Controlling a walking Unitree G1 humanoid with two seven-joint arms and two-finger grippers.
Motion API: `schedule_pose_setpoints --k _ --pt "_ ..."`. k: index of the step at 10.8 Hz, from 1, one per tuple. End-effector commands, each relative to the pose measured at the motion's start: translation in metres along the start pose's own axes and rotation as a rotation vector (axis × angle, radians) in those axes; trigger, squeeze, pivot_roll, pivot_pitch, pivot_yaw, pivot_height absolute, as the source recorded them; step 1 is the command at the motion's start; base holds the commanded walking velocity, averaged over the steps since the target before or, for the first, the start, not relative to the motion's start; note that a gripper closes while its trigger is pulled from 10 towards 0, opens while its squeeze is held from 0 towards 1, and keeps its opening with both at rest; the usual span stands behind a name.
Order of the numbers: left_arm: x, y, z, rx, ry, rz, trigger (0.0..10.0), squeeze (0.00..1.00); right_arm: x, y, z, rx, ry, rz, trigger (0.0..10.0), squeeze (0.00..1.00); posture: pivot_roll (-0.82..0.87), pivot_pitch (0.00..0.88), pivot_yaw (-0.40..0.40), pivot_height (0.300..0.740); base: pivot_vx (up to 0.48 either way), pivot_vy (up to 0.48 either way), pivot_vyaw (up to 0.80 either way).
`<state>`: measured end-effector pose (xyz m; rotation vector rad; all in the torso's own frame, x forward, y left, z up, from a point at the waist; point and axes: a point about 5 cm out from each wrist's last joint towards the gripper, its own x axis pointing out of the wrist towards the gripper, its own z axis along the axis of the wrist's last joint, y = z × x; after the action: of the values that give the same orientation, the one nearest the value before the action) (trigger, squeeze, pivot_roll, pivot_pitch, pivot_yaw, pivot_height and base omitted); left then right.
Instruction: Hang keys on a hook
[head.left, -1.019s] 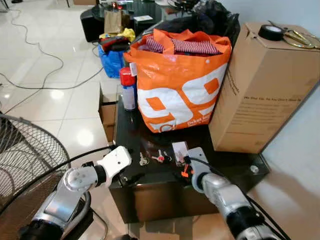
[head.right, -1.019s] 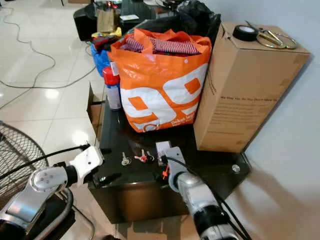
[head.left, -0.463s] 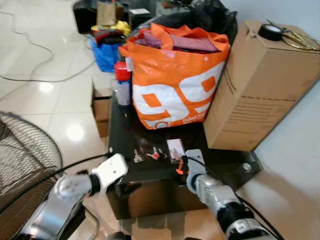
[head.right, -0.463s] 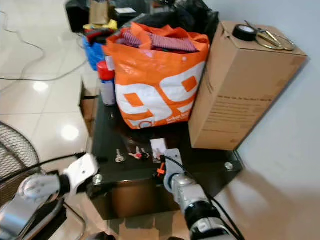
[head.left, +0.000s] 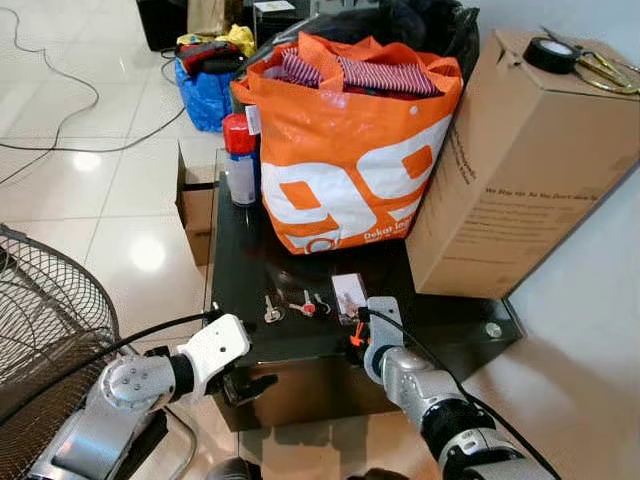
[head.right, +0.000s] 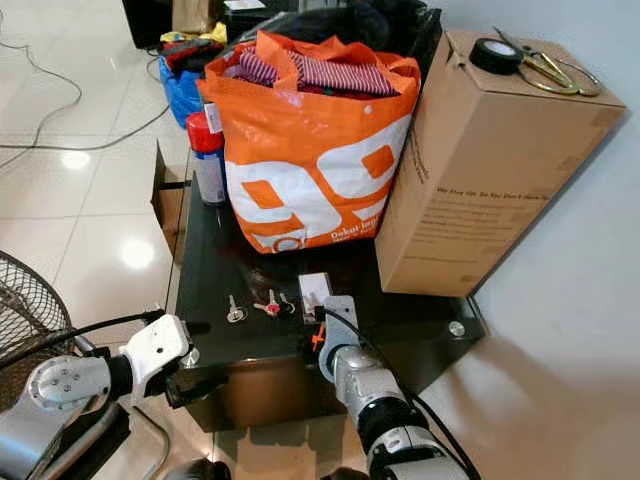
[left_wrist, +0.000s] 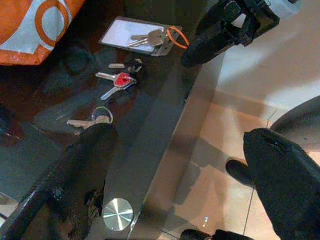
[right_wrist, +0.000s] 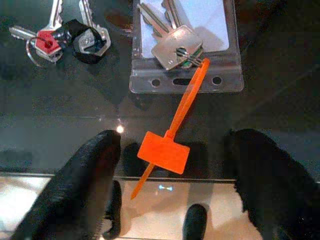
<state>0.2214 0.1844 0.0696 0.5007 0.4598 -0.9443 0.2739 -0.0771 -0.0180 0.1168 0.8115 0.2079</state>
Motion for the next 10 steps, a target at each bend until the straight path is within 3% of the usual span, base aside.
schedule_pose_setpoints --k 1,3,10 --pt "-0.0023 0.0002 0.0038 0.009 -0.006 -0.005 10.0 0.03 0.0006 -0.0003 -0.0003 0.011 0.002 -0.008 1.1 0.0 -0.03 0.096 -0.072 0.74 0.0 0.0 0.0" --pt "-0.0013 0.001 0.0049 0.013 -0.003 -0.011 10.0 0.02 0.0014 0.0011 -0.0021 0.015 0.004 -0.01 0.0 0.0 -0.03 0.097 -0.067 0.74 0.0 0.0 0.0" --pt "0.0014 0.0019 0.0028 0.011 0.002 -0.018 10.0 0.02 0.0026 0.0004 -0.0002 0.007 -0.005 -0.013 0.0 0.0 -0.03 0.087 -0.062 0.74 0.0 0.0 0.0"
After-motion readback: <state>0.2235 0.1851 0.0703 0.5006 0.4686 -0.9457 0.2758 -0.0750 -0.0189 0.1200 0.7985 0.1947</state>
